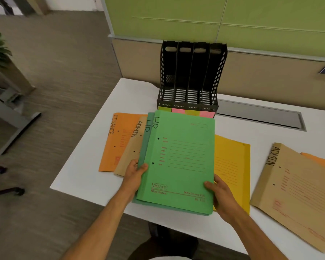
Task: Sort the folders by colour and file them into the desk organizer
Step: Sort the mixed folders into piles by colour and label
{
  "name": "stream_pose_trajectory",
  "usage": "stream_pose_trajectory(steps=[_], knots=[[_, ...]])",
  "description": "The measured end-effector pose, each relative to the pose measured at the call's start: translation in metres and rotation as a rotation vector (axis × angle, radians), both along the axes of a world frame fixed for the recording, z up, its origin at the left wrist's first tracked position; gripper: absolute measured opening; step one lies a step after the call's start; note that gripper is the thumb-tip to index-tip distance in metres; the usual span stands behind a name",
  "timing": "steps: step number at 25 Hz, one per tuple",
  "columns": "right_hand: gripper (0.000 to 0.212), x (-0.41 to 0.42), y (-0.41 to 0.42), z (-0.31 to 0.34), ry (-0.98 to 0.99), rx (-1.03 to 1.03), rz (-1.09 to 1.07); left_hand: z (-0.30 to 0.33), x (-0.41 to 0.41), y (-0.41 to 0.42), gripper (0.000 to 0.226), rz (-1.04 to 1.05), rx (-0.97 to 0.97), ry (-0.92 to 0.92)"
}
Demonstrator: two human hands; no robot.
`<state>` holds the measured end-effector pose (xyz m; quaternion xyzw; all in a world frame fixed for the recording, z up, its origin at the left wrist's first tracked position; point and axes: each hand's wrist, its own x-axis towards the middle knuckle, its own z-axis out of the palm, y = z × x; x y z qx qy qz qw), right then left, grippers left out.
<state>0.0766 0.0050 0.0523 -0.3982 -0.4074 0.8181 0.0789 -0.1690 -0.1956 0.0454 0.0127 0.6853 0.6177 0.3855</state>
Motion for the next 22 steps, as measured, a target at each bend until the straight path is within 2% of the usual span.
stream_pose_trajectory(steps=[4, 6, 9, 11, 14, 17, 19, 22], knots=[[0.042, -0.010, -0.014, 0.000, 0.034, -0.013, 0.054, 0.003, 0.002, -0.021, 0.028, -0.028, 0.041, -0.036], [0.045, -0.018, -0.021, 0.002, 0.049, 0.019, 0.007, 0.002, -0.008, -0.023, 0.031, -0.057, 0.047, -0.038], [0.045, -0.034, -0.024, 0.004, 0.013, 0.069, -0.077, 0.001, -0.036, -0.022, 0.020, -0.129, -0.001, 0.020], [0.044, -0.046, -0.032, -0.004, -0.024, 0.080, -0.130, -0.003, -0.064, -0.026, 0.020, -0.185, -0.098, 0.100], [0.043, -0.061, -0.047, -0.017, -0.037, 0.071, -0.242, -0.022, -0.119, -0.036, 0.036, -0.224, -0.229, 0.266], [0.043, -0.072, -0.059, -0.029, -0.085, 0.075, -0.300, -0.043, -0.173, -0.046, 0.055, -0.232, -0.494, 0.425], [0.043, -0.073, -0.069, -0.031, -0.107, 0.053, -0.342, -0.053, -0.197, -0.051, 0.066, -0.265, -0.646, 0.472], [0.042, -0.072, -0.081, -0.031, -0.129, 0.039, -0.427, -0.054, -0.218, -0.037, 0.078, -0.395, -0.769, 0.469]])
